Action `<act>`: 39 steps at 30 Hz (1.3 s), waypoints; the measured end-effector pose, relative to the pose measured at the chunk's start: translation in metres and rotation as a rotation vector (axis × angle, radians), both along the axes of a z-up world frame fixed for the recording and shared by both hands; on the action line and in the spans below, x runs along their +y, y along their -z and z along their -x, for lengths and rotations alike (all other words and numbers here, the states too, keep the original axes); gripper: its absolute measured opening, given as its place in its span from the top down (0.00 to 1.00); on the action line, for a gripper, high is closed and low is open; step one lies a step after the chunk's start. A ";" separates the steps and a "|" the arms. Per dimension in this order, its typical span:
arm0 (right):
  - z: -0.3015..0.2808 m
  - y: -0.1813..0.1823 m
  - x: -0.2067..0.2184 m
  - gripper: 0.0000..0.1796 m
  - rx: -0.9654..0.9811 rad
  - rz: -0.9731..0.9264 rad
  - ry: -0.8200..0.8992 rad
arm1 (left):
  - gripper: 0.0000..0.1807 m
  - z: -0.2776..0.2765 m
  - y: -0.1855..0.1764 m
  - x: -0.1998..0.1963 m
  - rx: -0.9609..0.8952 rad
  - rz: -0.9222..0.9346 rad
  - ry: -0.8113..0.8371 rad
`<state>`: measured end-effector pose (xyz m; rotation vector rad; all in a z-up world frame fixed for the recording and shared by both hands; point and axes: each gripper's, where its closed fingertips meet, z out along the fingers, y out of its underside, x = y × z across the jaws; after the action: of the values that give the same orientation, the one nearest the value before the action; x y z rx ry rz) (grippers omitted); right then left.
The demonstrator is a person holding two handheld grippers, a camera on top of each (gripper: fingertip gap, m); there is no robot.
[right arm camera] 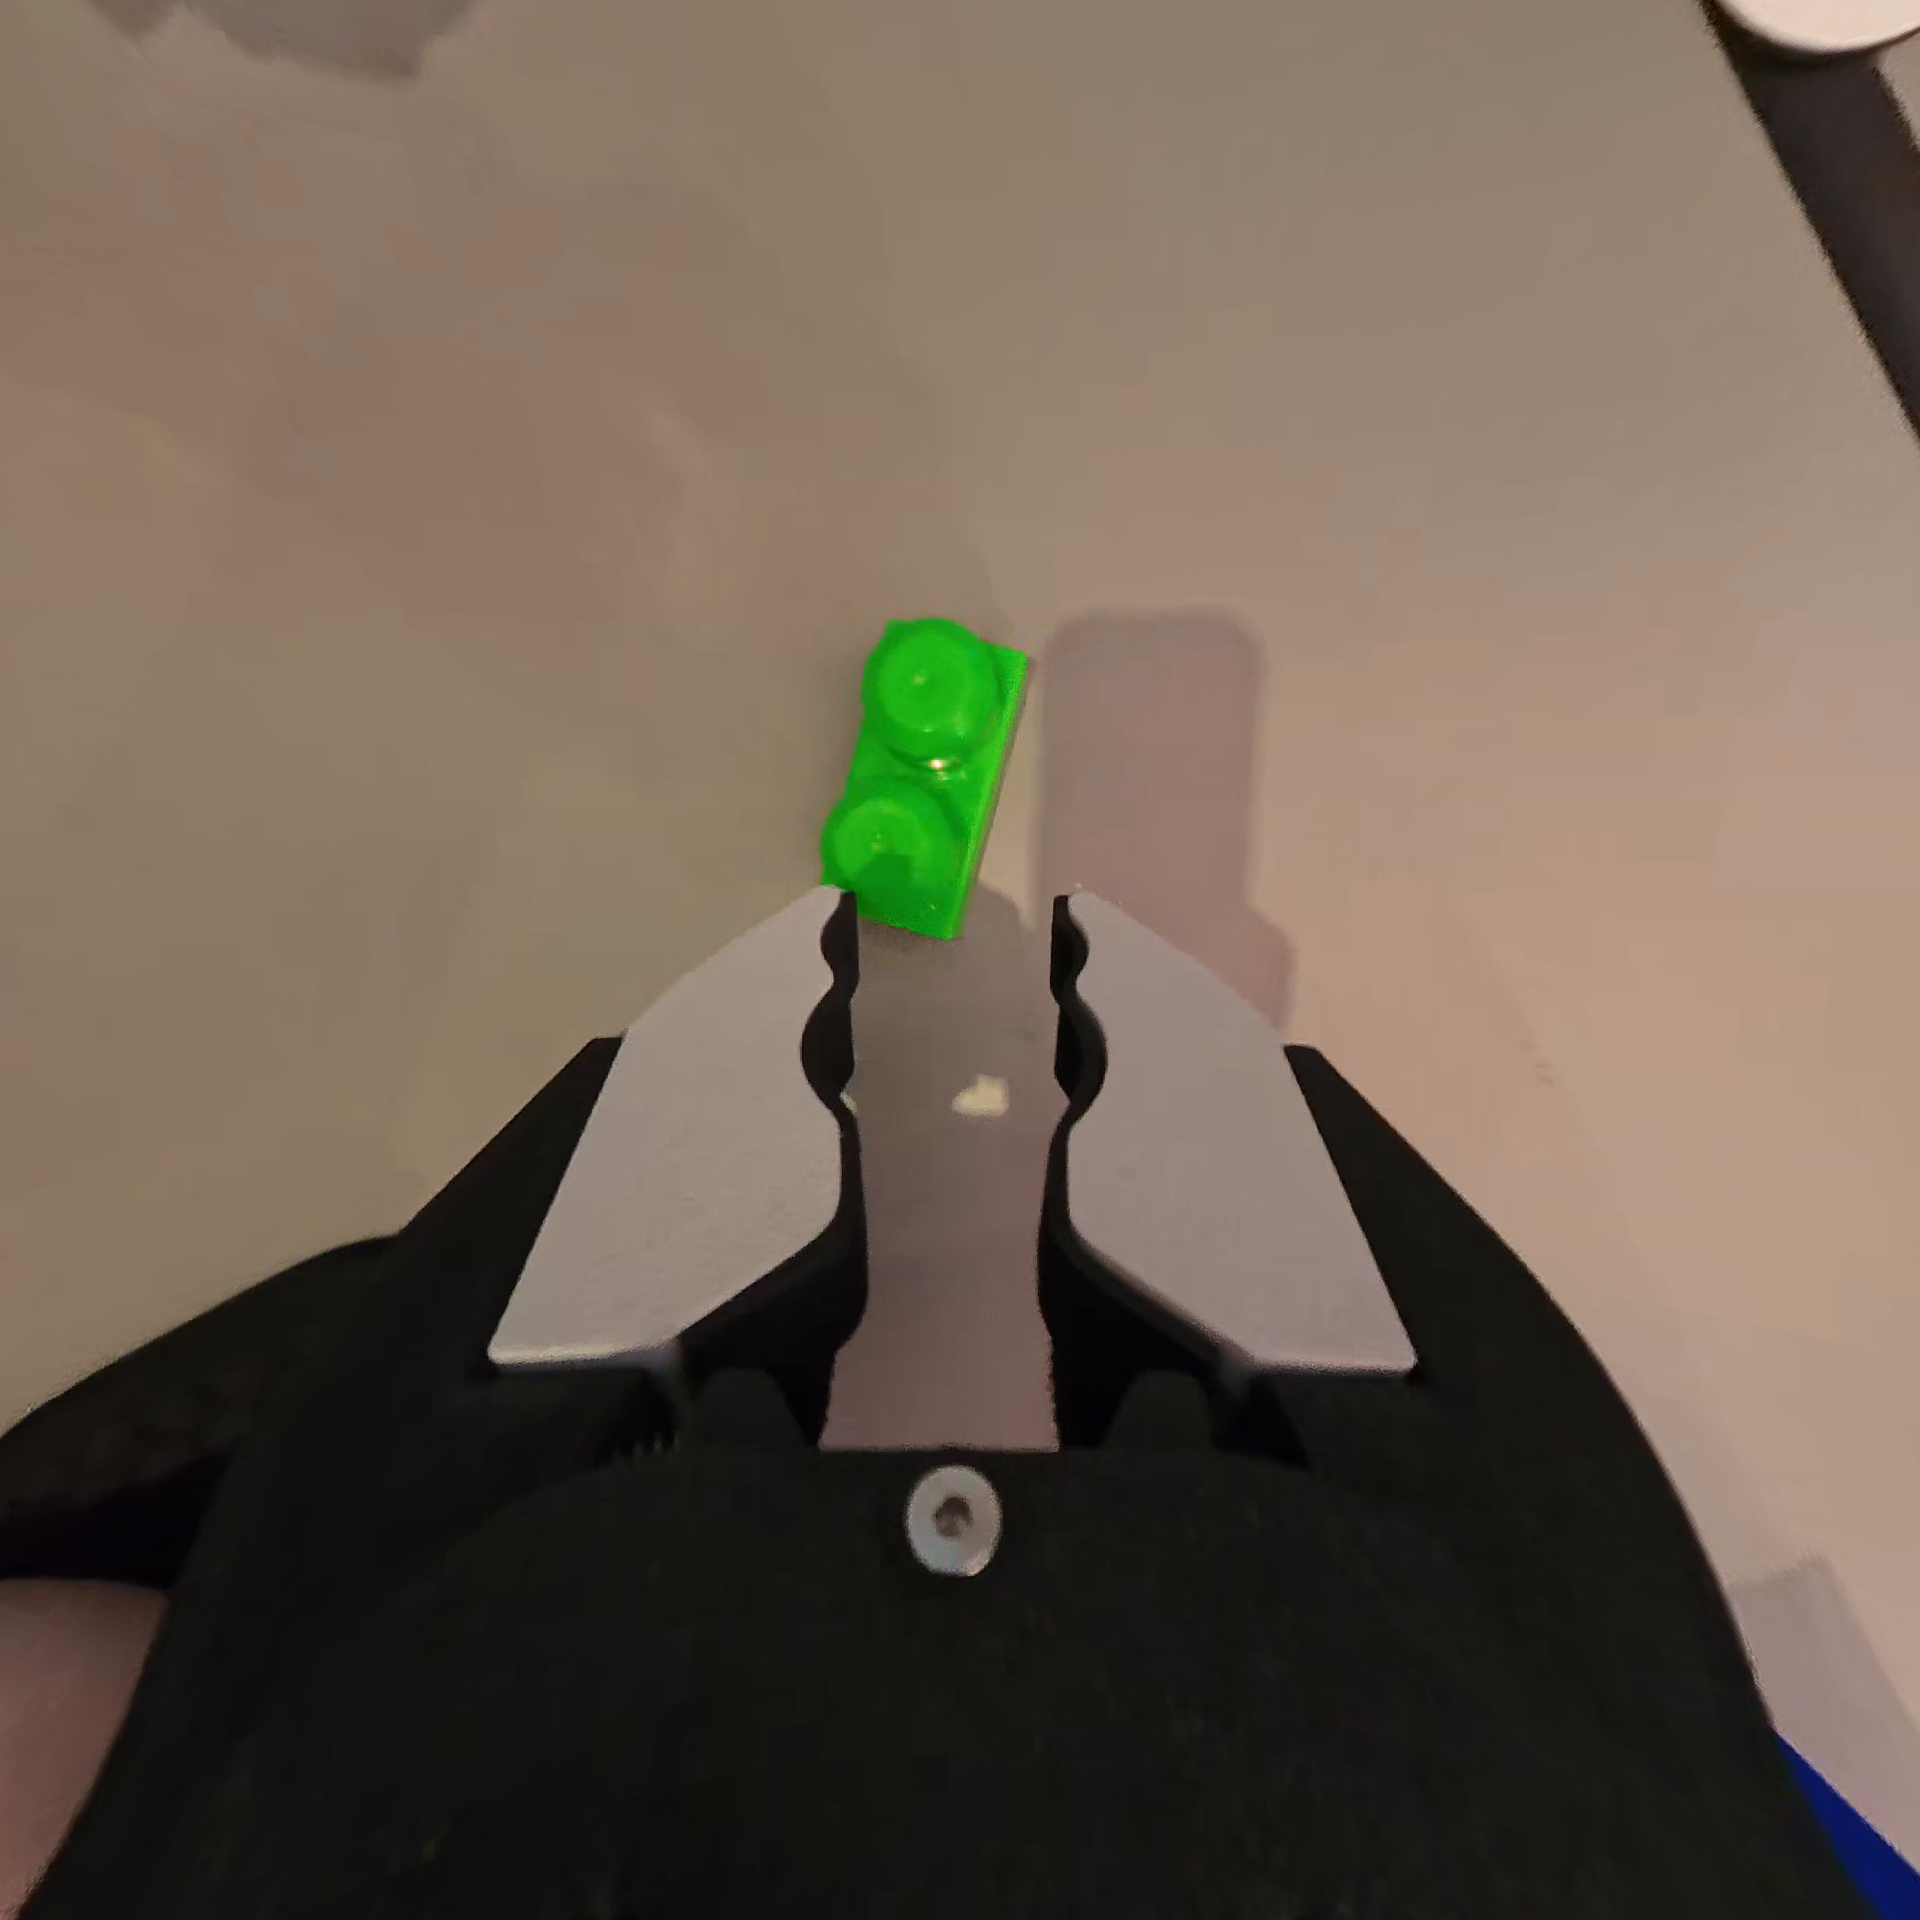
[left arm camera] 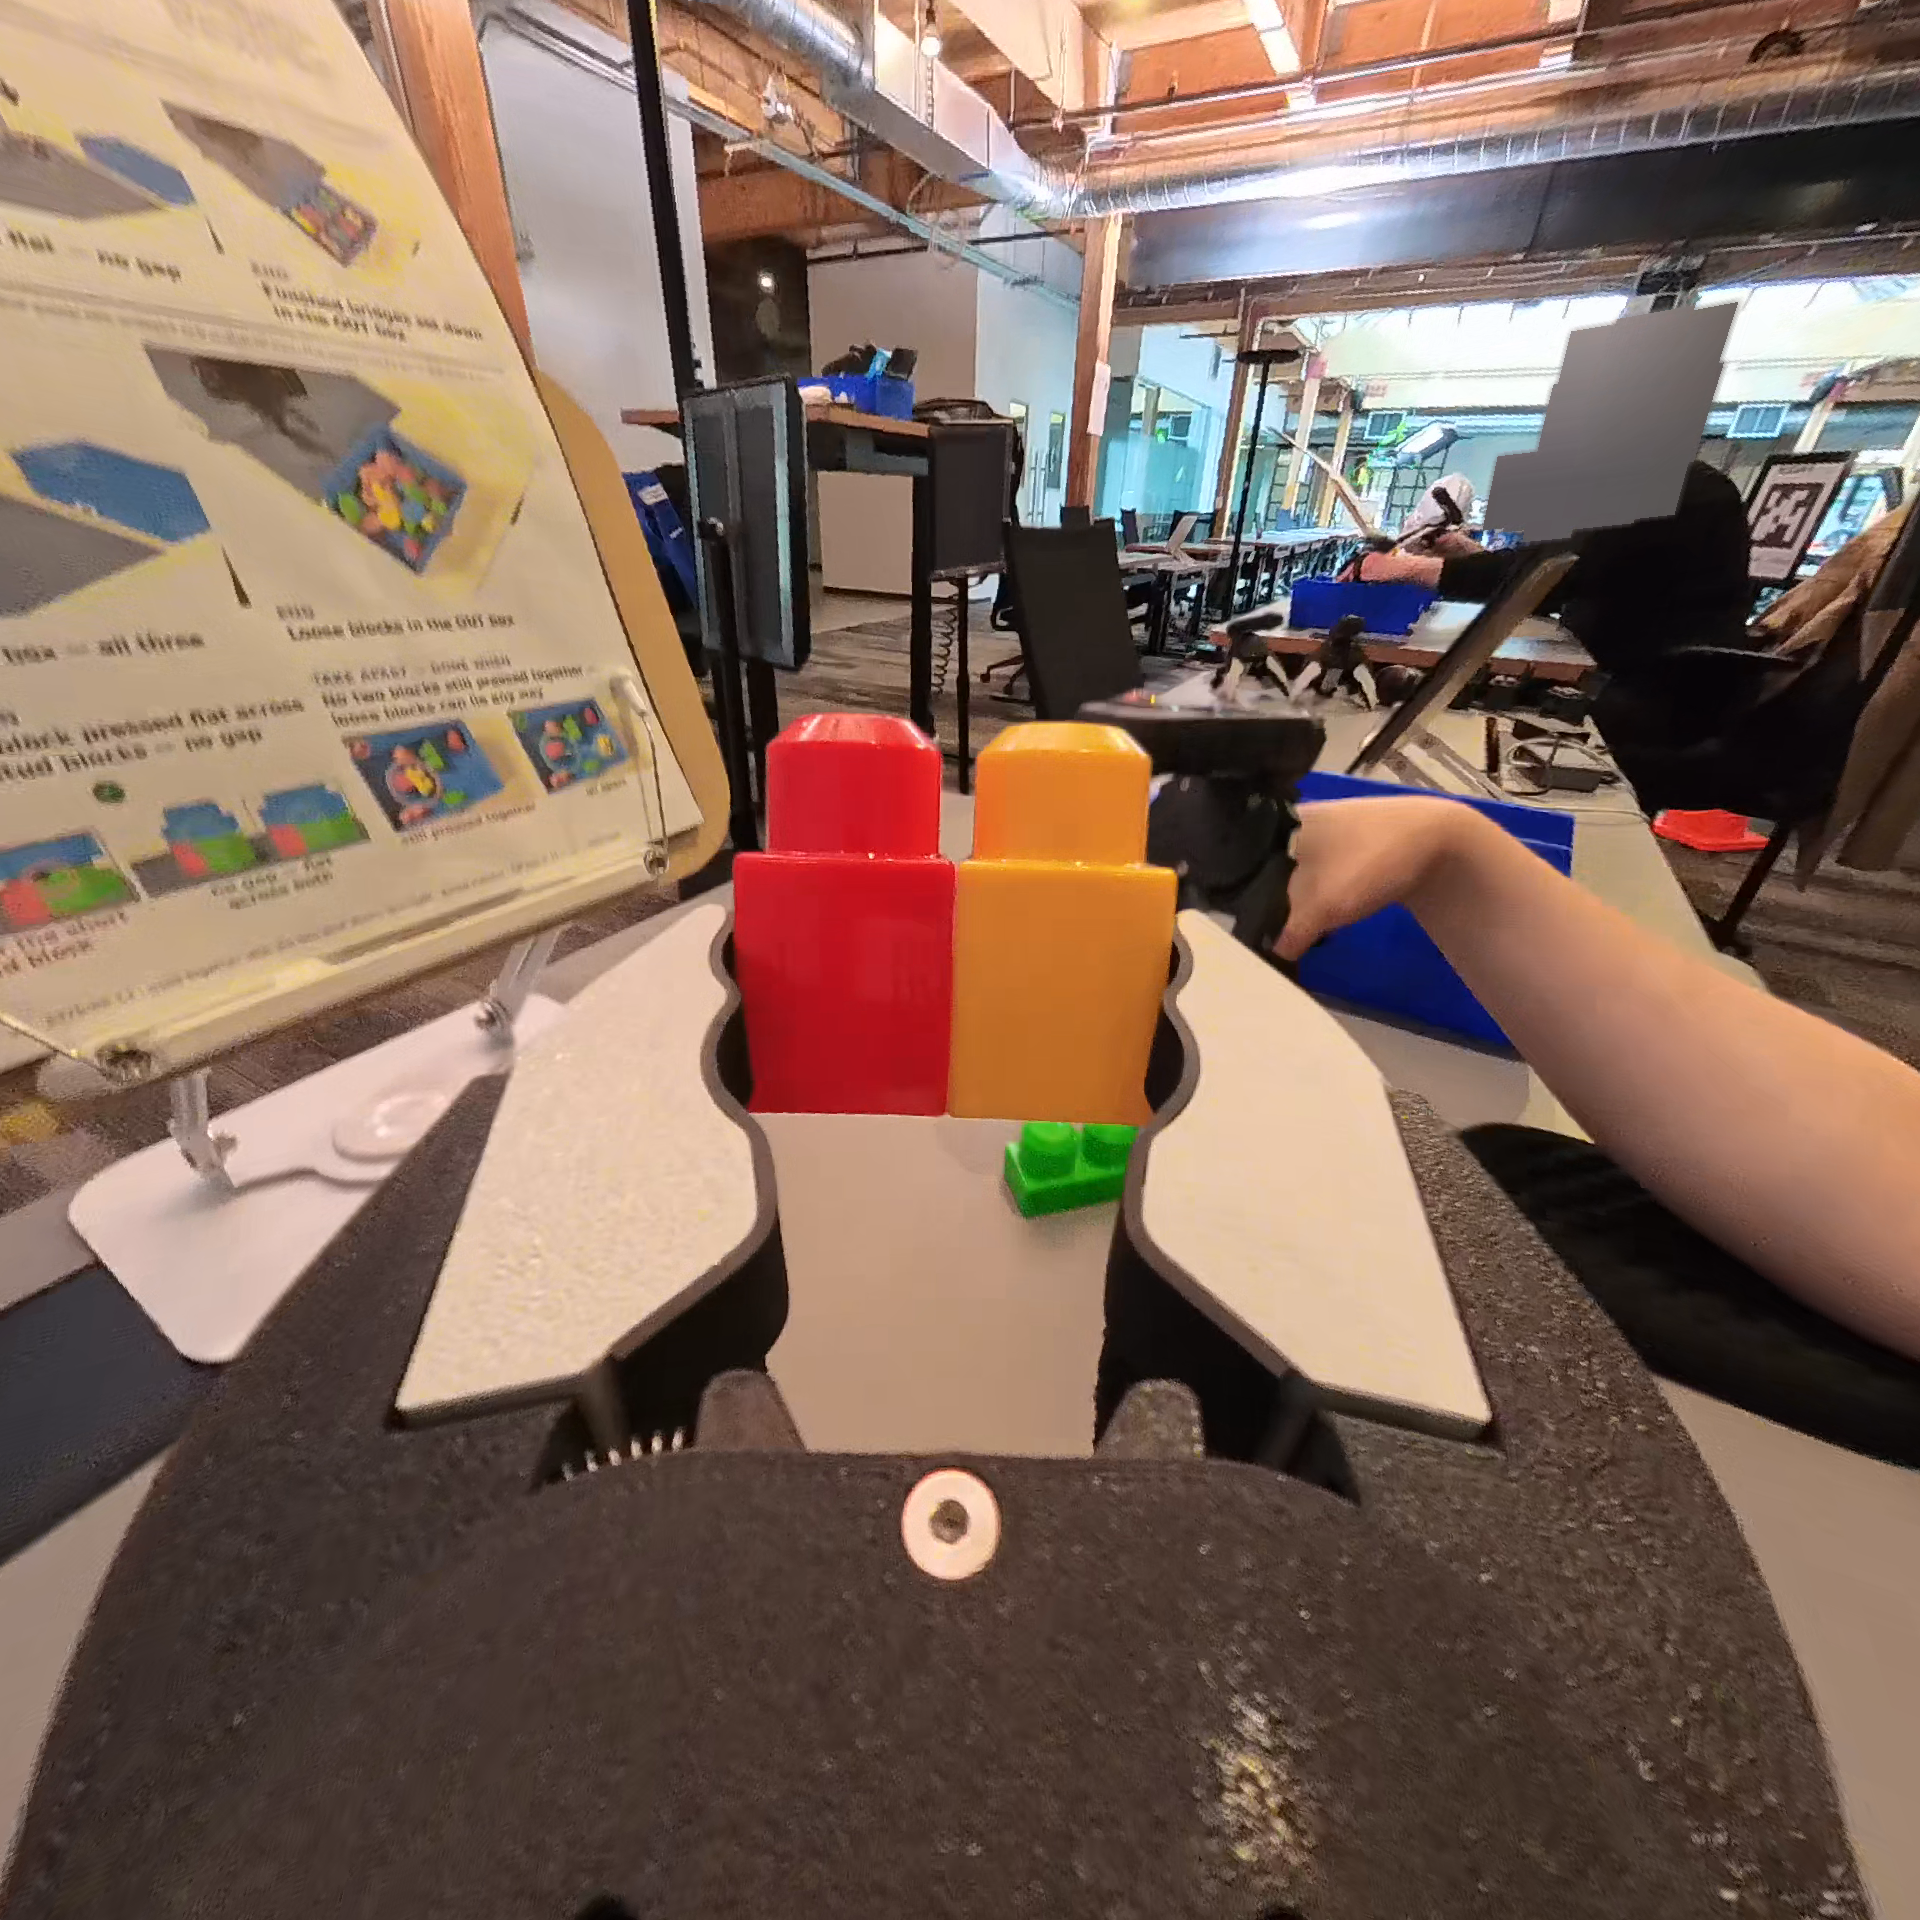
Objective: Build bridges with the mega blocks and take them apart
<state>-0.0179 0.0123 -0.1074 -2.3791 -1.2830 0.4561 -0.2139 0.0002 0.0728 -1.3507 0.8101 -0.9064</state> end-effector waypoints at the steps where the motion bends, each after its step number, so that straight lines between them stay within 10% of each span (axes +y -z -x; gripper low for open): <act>1: 0.004 0.003 0.001 0.81 -0.016 0.010 -0.002 | 0.59 -0.004 -0.004 0.004 -0.001 -0.016 -0.007; 26: 0.031 0.040 0.002 0.81 -0.310 0.102 0.076 | 0.59 -0.023 0.012 0.007 0.105 -0.128 -0.019; 39: 0.076 -0.121 -0.012 0.81 0.645 0.147 0.099 | 0.59 -0.049 0.059 0.008 0.308 -0.182 -0.022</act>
<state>-0.0938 0.0000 0.0132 -2.1145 -0.8508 1.1985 -0.1652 0.0087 0.0140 -1.3520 1.0840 -0.5979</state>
